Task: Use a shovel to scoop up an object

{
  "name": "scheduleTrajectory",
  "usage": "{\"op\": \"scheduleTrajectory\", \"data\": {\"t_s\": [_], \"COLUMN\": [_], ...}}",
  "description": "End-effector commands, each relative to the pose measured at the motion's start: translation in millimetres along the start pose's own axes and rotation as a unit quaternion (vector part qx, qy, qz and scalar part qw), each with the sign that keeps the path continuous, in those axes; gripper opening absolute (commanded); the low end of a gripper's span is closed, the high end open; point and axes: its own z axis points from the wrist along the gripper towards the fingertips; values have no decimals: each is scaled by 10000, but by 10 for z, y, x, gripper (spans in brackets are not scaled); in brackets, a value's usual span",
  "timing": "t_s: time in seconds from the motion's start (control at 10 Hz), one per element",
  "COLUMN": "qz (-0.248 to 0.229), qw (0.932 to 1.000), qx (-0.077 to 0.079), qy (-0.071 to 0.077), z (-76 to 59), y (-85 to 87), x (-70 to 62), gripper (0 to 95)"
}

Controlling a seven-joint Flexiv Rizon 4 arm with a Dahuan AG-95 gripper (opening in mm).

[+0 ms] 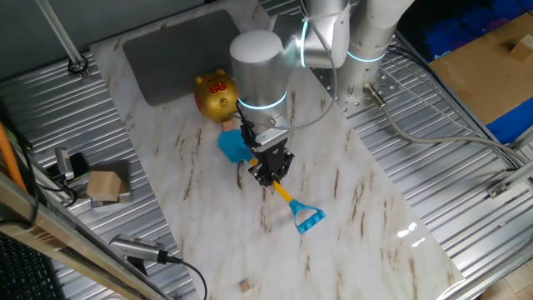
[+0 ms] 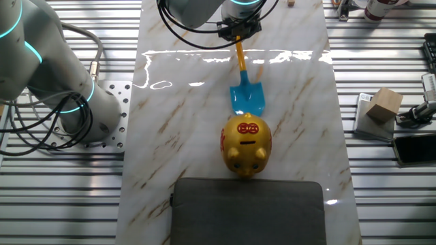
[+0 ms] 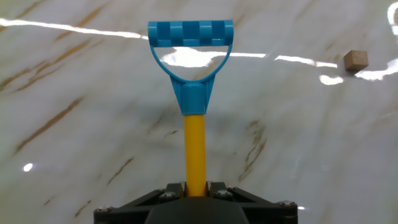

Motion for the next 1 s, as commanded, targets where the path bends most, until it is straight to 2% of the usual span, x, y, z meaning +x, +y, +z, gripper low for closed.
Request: {"op": "scheduleTrajectory", "data": {"t_s": [0.1, 1.0], "qz": [-16, -74], "qw": [10000, 9999], "qx": [-7, -13], "qy": [40, 71], "z": [-13, 31], "y": [10, 12], "x": [18, 64], "gripper": [0, 0]}}
